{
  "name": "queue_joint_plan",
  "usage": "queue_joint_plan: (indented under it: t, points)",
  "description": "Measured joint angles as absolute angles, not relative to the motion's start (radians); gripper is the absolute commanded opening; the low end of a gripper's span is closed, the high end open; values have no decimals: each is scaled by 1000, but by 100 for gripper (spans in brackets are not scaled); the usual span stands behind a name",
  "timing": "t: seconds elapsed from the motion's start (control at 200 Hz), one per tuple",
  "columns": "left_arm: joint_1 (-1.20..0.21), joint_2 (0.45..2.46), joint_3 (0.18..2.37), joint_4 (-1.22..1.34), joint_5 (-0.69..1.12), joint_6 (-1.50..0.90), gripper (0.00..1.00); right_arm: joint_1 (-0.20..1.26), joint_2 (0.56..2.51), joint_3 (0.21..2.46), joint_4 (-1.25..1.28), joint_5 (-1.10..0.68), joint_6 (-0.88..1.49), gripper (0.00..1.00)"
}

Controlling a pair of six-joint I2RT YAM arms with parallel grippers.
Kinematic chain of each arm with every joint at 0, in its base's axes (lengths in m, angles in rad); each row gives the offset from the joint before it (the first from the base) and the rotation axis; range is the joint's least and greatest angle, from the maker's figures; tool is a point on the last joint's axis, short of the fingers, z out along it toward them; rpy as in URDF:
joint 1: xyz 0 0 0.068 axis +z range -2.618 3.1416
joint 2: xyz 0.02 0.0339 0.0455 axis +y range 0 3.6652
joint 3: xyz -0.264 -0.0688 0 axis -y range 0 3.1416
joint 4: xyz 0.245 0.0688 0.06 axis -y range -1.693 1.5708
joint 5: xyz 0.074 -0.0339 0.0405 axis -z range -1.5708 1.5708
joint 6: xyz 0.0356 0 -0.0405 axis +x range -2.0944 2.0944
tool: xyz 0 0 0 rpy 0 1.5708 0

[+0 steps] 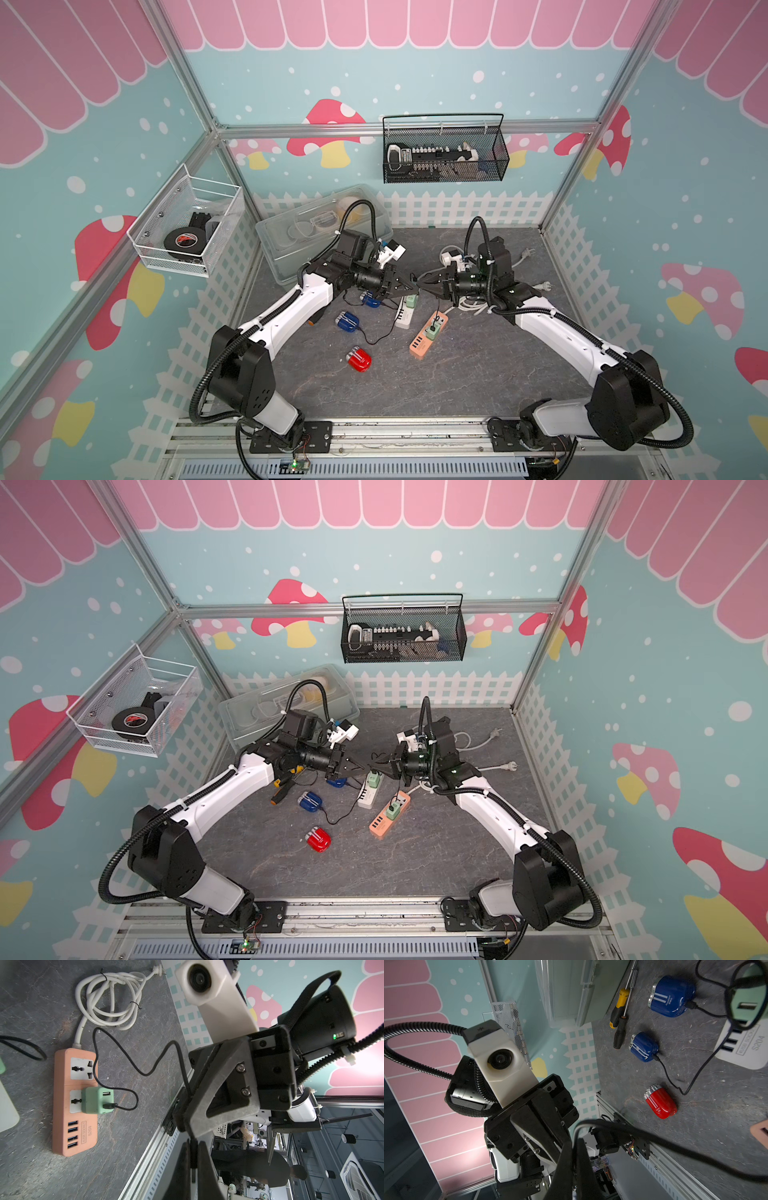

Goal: Charge the electric shaver
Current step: Pick up the charging cable from the center of the board.

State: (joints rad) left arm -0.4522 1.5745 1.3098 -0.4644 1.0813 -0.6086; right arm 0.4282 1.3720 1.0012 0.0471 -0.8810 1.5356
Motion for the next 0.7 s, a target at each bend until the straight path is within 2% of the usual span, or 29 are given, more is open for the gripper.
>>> queue_joint_plan:
  t: [0.06, 0.125, 0.34, 0.7]
  points:
    - [-450, 1569, 1306, -447, 1062, -625, 23, 427, 1372, 989, 73, -867, 1562, 0]
    - [-447, 1550, 1279, -400, 1041, -659, 26, 426, 1370, 965, 118, -842, 1610, 0]
    - [-435, 1481, 1145, -186, 1002, -816, 26, 424, 1370, 904, 269, -748, 1798, 0]
    - [-430, 1481, 1138, -113, 975, -860, 29, 424, 1370, 929, 281, -718, 1895, 0]
